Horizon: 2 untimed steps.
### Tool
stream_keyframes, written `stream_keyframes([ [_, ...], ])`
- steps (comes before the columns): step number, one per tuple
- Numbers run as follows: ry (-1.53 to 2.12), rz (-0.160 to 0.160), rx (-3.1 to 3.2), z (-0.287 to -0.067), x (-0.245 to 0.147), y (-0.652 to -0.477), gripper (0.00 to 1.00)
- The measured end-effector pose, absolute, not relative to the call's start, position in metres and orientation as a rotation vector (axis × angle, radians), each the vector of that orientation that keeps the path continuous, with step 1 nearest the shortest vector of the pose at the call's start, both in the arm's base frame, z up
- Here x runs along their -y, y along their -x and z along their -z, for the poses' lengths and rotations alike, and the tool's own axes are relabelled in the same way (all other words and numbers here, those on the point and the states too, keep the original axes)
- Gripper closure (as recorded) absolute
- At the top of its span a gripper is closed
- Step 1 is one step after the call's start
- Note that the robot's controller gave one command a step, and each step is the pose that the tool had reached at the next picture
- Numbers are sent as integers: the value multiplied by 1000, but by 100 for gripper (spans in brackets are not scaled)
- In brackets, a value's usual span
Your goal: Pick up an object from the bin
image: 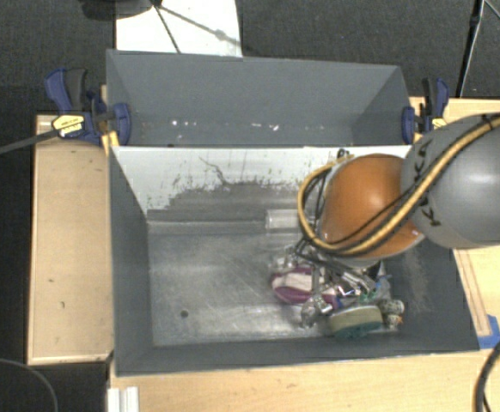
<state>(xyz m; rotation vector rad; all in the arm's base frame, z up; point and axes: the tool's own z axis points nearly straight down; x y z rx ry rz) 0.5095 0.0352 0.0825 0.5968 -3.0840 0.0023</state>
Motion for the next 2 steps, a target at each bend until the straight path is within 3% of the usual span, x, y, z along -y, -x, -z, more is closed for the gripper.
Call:
stream_keyframes([
  [1, -593, 3, 3086, -83, -38, -509, 100],
  [2, -587, 2, 3087, -83, -38, -510, 0],
])
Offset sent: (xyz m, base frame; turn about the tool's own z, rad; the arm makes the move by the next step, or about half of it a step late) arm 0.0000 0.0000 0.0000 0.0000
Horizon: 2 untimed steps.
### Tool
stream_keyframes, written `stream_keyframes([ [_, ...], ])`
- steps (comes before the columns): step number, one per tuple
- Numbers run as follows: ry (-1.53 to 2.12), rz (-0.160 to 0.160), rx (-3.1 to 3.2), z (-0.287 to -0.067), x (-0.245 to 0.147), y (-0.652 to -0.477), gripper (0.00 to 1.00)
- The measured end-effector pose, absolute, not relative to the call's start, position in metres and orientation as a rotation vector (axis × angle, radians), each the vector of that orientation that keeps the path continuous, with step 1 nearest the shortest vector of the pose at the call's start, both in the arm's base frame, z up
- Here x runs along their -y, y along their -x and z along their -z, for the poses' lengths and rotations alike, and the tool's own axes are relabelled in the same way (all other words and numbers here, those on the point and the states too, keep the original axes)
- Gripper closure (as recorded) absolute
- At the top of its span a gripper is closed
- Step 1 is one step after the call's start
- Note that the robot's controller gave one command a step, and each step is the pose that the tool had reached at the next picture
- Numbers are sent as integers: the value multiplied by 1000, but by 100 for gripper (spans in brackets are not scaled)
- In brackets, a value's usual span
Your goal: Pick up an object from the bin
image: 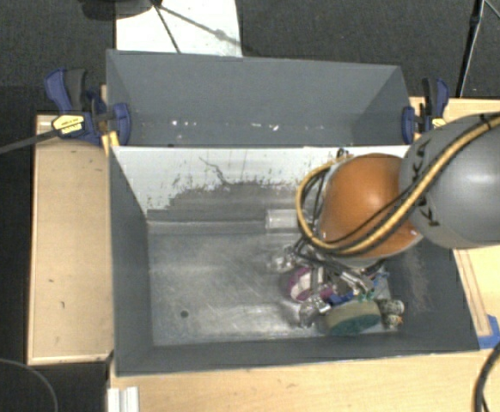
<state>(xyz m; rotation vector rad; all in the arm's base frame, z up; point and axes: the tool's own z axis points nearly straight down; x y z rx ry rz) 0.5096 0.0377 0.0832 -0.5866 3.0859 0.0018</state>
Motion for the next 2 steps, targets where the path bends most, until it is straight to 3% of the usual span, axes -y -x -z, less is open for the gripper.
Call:
stream_keyframes([
  [1, 247, -8, -3122, -74, 37, -520, 0],
  [2, 246, -7, -3117, -75, 37, -522, 100],
])
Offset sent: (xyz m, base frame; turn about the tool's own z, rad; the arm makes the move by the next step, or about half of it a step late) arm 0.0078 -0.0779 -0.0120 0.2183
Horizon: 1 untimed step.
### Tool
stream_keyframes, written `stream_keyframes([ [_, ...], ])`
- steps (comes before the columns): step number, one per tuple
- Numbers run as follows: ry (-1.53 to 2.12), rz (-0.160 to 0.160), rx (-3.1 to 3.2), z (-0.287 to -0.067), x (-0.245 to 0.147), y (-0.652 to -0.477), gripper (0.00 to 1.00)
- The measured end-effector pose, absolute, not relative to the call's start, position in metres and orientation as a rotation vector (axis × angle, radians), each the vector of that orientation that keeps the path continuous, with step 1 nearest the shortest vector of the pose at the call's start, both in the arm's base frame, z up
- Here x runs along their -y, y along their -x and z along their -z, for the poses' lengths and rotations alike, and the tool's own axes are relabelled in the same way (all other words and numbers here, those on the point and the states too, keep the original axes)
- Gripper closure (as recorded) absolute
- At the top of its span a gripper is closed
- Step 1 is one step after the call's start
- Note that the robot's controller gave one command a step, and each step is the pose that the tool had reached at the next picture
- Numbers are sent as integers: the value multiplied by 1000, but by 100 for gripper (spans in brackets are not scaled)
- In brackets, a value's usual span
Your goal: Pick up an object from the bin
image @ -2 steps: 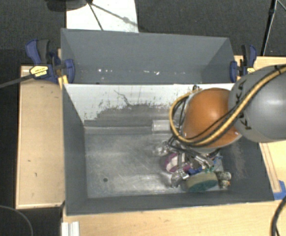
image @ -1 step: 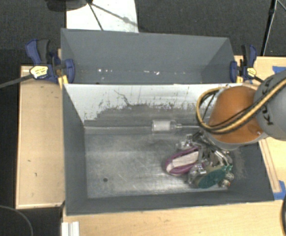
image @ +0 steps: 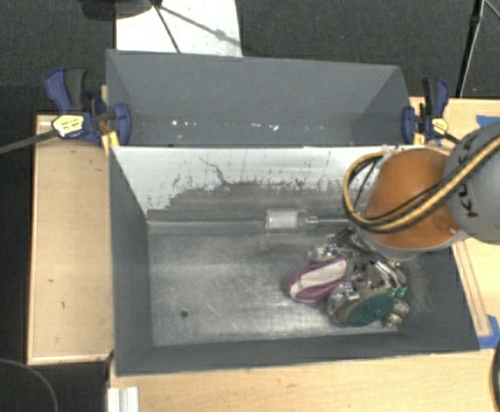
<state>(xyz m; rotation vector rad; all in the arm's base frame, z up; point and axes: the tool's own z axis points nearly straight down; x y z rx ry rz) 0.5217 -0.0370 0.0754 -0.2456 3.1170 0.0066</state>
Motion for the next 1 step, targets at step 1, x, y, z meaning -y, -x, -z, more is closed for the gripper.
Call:
stream_keyframes([
  [1, 226, 2, -3125, -198, 32, -508, 100],
])
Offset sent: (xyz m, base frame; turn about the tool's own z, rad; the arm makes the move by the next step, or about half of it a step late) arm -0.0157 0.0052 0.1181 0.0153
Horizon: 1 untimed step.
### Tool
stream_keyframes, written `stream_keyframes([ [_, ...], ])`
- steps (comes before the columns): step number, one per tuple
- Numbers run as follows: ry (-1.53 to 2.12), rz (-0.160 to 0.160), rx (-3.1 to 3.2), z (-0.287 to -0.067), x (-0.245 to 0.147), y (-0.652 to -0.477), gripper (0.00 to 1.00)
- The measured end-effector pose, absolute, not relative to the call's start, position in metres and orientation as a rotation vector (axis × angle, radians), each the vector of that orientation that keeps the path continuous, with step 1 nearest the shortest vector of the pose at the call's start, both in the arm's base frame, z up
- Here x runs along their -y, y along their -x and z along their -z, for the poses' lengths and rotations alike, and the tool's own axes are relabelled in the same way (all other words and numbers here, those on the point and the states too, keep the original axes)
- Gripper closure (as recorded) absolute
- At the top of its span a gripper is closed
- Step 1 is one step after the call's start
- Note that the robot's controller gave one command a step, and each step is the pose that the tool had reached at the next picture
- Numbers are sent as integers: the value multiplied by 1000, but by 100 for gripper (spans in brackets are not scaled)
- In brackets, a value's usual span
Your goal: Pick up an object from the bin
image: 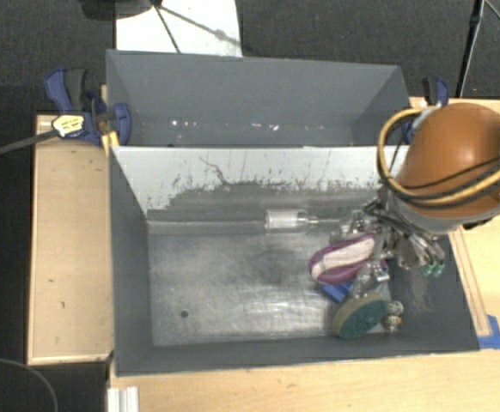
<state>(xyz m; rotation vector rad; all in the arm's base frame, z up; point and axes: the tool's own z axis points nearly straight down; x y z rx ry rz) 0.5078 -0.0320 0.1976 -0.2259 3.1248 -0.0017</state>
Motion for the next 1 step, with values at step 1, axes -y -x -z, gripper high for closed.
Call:
stream_keyframes([
  [1, 234, 1, -3124, -260, 19, -498, 100],
])
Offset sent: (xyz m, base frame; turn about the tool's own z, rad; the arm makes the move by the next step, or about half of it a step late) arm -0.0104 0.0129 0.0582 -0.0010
